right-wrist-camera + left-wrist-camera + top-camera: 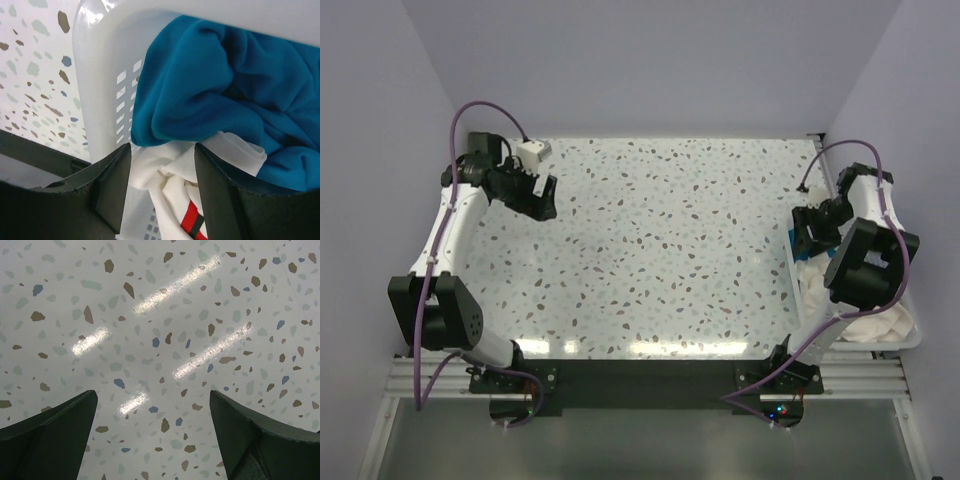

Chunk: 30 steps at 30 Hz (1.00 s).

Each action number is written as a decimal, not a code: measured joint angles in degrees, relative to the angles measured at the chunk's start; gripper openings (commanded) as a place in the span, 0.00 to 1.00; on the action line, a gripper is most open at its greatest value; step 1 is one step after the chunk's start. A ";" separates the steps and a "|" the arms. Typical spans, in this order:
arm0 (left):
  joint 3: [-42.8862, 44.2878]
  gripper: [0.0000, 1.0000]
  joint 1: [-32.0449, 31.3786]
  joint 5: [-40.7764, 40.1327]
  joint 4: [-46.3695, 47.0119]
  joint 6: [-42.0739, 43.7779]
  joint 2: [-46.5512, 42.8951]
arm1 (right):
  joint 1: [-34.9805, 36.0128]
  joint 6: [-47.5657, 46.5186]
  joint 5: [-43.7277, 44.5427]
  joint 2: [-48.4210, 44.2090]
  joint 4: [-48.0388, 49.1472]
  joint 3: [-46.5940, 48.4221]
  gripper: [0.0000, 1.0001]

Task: Fold and stack the t-shirts
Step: Grab the tshirt from the pile

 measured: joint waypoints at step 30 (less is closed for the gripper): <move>0.00 1.00 0.00 -0.09 -0.44 -0.24 0.68 | 2.16 0.59 -0.57 2.29 8.59 0.20 0.41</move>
